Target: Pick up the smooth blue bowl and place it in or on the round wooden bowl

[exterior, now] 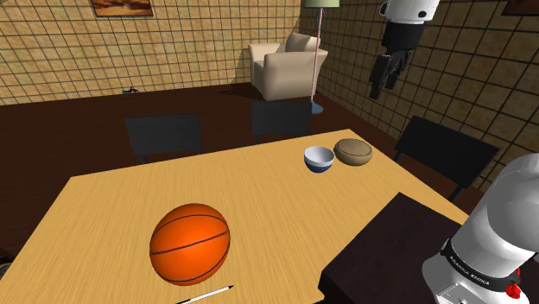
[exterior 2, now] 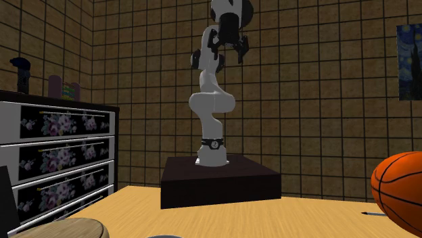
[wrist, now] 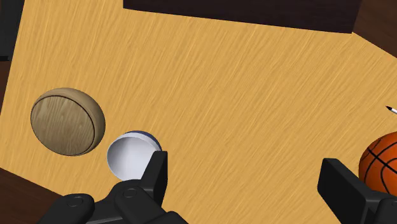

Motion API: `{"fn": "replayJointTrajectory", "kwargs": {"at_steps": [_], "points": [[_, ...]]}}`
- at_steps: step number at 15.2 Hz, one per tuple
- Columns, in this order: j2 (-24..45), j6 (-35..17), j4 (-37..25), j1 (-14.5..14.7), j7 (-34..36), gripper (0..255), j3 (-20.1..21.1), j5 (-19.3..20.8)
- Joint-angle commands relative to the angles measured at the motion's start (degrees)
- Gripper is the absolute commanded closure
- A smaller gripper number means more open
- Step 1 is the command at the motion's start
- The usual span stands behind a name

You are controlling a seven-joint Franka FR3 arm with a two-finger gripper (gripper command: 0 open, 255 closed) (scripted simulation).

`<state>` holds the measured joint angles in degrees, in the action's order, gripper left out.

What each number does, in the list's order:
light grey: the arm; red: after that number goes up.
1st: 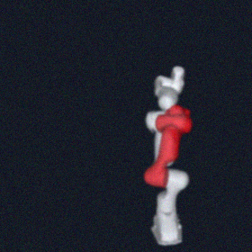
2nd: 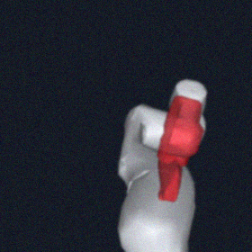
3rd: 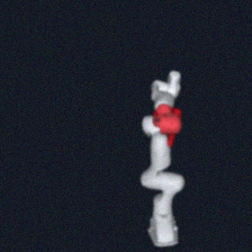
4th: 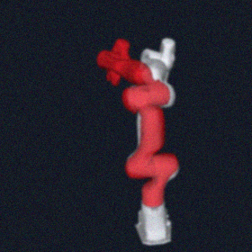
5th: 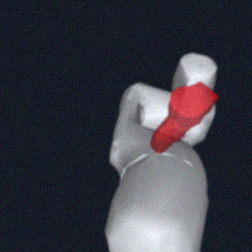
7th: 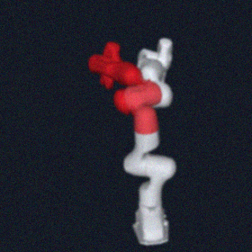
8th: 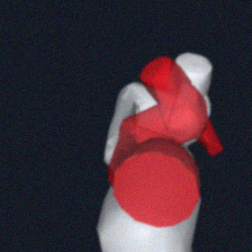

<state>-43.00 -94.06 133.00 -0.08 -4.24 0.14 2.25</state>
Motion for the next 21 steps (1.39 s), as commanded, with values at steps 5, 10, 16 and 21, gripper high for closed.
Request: {"fn": "replayJointTrajectory", "kwargs": {"at_steps": [5,10,16,21], "points": [[3.5,-8.2,4.3,-0.4,-1.6,0,-1.4,1.1],[9.9,-18.5,7.8,-0.9,-3.4,0,-3.2,2.2],[20.2,-30.8,9.2,-1.5,-5.6,0,-5.2,3.2],[30.5,-40.3,7.9,-1.8,-7.7,0,-6.8,3.3]]}}
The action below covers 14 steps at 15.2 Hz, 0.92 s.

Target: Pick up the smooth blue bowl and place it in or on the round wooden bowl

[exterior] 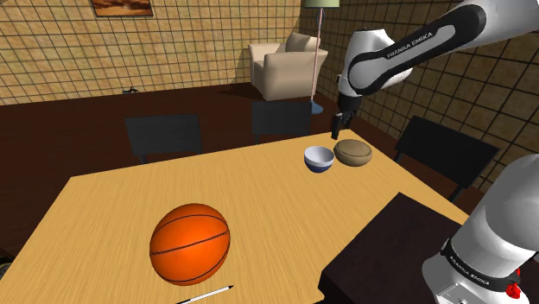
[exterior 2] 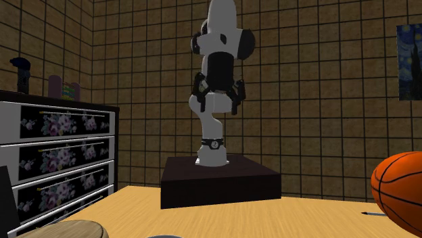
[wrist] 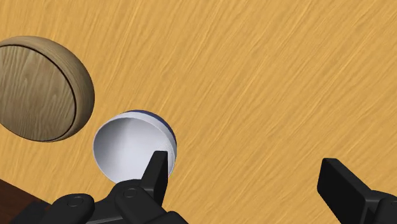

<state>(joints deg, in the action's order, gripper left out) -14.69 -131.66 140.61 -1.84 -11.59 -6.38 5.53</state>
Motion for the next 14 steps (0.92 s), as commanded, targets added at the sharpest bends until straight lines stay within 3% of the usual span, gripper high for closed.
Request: {"fn": "replayJointTrajectory", "kwargs": {"at_steps": [1,14], "points": [[4.4,-4.4,-0.2,-0.1,-0.8,0,-0.5,-0.1],[34.0,-21.1,-14.3,-2.5,-8.3,0,-1.1,-5.0]]}}
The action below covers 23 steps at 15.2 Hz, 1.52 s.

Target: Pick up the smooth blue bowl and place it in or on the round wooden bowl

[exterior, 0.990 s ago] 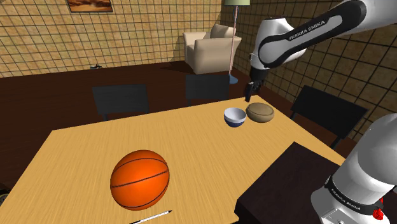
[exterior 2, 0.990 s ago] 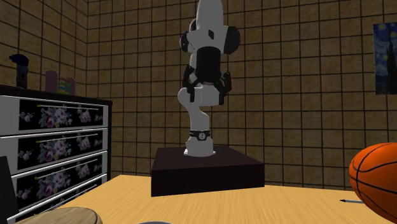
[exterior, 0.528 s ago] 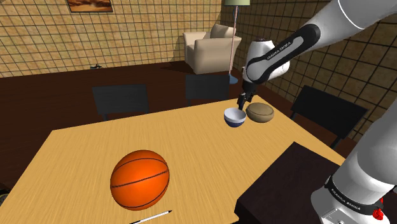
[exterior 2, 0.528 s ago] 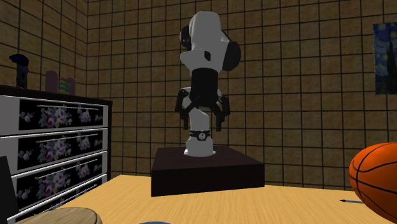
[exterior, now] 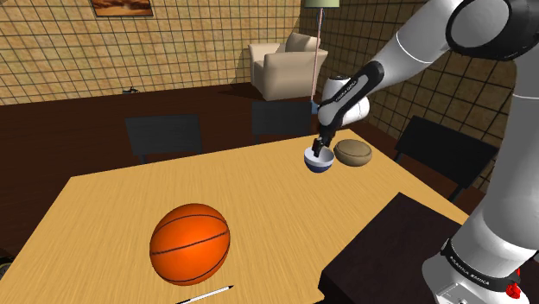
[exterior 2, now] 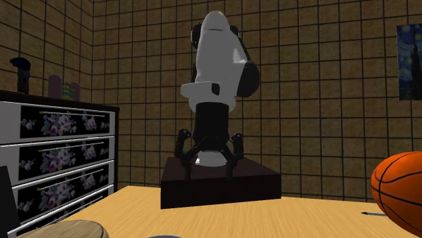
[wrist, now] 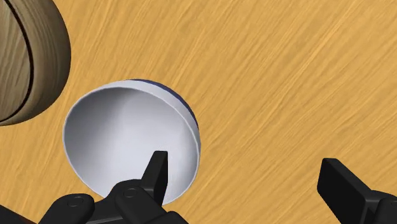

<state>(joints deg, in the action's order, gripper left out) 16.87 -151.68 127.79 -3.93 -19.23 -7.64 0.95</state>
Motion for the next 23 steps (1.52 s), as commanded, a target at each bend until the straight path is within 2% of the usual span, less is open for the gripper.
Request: {"fn": "replayJointTrajectory", "kwargs": {"at_steps": [1,8,16,23], "points": [[4.7,-1.8,-3.1,-0.8,-1.2,0,0.4,-0.8],[19.3,-4.7,-15.4,-3.3,-3.7,0,1.9,-2.3],[25.1,-7.5,-18.4,-4.0,-4.0,0,2.4,-2.7],[25.2,-7.5,-18.5,-4.0,-4.0,0,2.4,-2.7]]}}
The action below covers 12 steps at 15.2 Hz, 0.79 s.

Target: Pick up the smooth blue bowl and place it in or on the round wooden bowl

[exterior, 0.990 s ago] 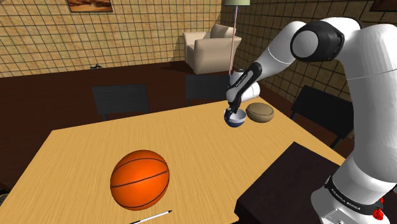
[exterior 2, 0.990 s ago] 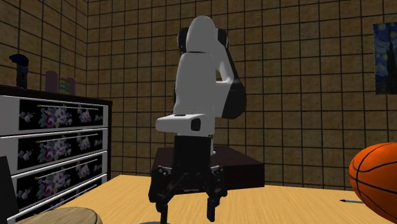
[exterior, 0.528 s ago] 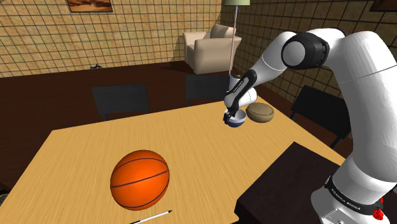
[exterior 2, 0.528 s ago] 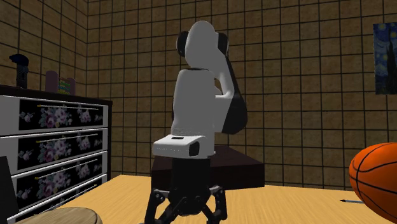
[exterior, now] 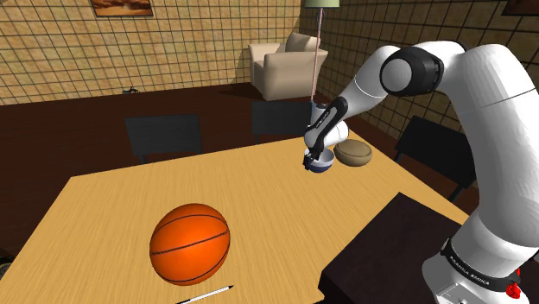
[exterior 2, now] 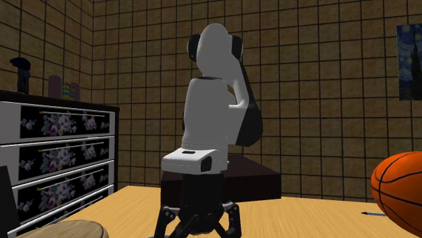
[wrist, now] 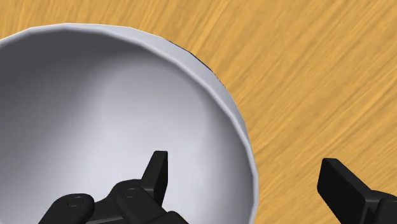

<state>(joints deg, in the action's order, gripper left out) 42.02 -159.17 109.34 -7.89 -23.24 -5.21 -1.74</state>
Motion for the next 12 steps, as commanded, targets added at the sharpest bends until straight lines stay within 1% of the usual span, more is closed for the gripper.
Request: {"fn": "replayJointTrajectory", "kwargs": {"at_steps": [1,10,12], "points": [[0.0,0.0,0.0,0.0,0.0,255,0.0,0.0],[0.0,0.0,0.0,0.0,0.0,255,0.0,0.0],[-1.4,0.9,0.5,0.1,0.0,255,-0.1,0.1]]}}
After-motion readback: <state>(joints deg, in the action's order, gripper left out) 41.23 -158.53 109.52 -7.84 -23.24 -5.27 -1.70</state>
